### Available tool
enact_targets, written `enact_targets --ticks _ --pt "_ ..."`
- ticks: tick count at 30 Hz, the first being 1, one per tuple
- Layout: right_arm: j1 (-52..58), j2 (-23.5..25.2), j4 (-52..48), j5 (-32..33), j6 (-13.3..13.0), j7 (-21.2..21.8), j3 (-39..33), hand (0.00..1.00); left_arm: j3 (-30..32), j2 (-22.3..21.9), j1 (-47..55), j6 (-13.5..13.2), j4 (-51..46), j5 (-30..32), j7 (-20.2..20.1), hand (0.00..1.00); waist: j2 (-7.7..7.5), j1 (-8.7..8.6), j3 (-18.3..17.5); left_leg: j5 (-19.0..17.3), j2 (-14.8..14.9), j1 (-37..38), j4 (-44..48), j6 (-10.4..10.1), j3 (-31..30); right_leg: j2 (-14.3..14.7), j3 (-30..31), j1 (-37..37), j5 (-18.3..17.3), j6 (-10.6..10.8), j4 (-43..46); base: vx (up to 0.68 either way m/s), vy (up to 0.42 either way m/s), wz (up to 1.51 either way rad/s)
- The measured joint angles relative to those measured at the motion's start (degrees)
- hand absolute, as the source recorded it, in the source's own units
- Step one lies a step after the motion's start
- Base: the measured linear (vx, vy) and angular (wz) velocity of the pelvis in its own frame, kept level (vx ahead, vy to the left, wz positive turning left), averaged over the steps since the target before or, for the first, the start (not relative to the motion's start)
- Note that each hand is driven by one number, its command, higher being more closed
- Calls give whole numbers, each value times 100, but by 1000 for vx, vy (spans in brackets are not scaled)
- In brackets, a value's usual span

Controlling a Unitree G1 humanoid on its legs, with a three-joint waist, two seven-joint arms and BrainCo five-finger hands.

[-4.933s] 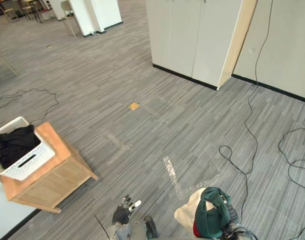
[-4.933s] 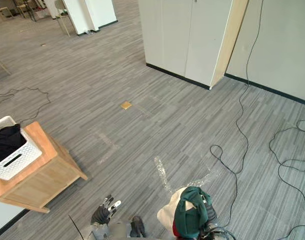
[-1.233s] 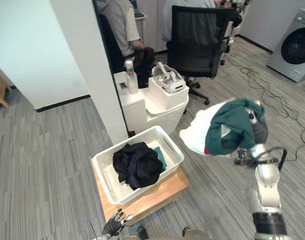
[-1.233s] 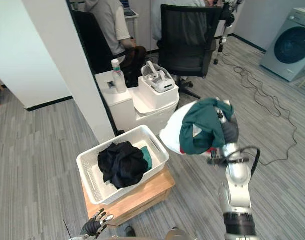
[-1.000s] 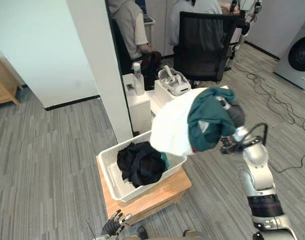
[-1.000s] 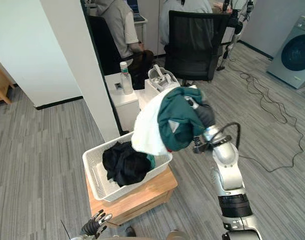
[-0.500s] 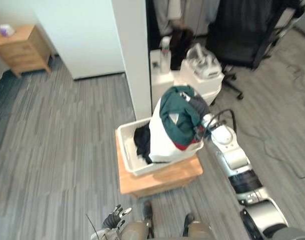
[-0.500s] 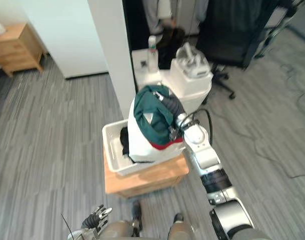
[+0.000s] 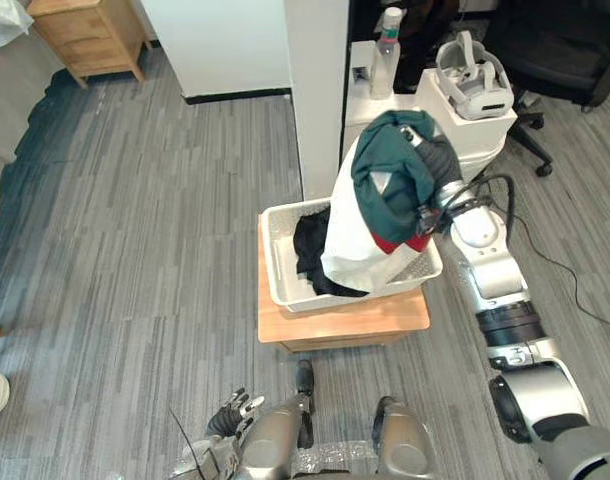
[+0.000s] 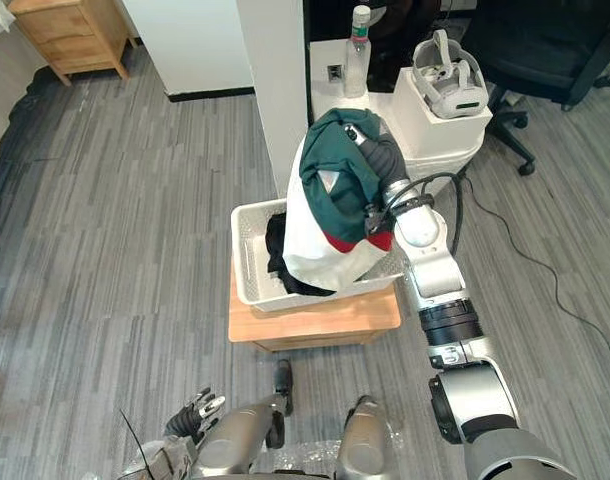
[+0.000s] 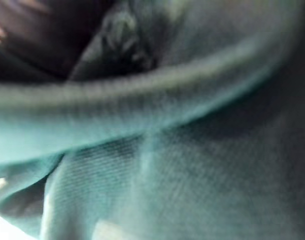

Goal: Tidy the bed and pick cloth on bed and put in laundry

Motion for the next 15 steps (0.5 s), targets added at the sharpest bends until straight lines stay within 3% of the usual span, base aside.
enact_targets --ticks 7,12,15 --pt "6 36 43 -55 73 38 217 100 -72 -124 -72 -99 18 -140 108 0 255 10 142 251 72 -51 -290 -17 40 87 -17 -189 22 25 26 46 -30 -5" --pt "-37 78 401 -300 148 -86 233 100 -212 -166 -124 -117 -1 -228 105 0 451 28 254 376 -61 -320 -332 41 -92 -100 -153 -576 -208 45 453 70 -13 17" --pt "-303 12 904 -570 335 -169 307 100 -392 -188 -278 -105 -9 -231 100 0 648 154 354 389 -134 -470 -337 30 -110 -197 -158 -827 -327 38 716 27 -29 7"
